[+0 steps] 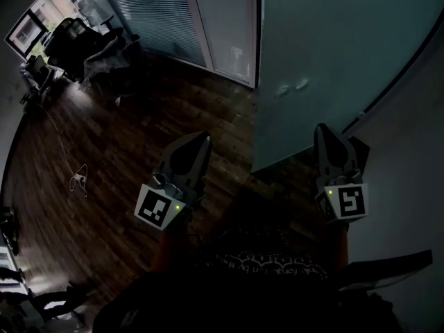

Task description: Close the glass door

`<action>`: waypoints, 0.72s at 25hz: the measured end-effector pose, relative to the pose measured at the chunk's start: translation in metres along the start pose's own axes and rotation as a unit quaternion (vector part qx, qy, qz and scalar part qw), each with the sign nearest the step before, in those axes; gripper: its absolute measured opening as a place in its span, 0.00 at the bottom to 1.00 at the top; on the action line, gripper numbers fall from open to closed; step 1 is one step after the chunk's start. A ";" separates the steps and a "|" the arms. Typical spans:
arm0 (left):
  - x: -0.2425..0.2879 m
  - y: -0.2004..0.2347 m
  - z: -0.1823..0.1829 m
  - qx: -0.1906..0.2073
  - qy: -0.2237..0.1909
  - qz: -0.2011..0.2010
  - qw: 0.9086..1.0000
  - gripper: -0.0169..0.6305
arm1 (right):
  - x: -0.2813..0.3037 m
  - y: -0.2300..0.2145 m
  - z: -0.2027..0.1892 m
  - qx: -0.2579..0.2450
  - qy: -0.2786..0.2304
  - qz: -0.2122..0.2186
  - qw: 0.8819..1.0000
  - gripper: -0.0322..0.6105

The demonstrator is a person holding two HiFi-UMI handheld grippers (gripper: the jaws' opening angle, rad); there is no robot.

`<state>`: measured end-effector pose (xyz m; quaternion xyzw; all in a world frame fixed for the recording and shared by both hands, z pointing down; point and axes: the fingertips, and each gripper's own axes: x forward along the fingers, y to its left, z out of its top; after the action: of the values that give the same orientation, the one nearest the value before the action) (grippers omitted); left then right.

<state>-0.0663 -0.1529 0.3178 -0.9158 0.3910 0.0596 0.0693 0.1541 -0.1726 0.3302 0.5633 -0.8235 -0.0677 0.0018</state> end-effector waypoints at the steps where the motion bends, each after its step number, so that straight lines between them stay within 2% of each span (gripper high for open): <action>1: 0.002 0.004 -0.002 -0.001 0.000 -0.001 1.000 0.03 | 0.004 -0.001 0.000 -0.001 0.000 -0.001 1.000 0.05; 12: 0.026 0.034 -0.009 -0.008 0.002 -0.024 1.000 0.03 | 0.037 -0.001 -0.018 -0.002 0.037 -0.007 0.999 0.05; 18: 0.050 0.043 -0.011 -0.008 0.008 -0.025 1.000 0.03 | 0.056 -0.020 -0.023 0.001 0.045 -0.003 0.999 0.05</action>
<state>-0.0619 -0.2196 0.3165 -0.9263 0.3680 0.0538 0.0603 0.1541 -0.2347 0.3466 0.5681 -0.8210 -0.0409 0.0381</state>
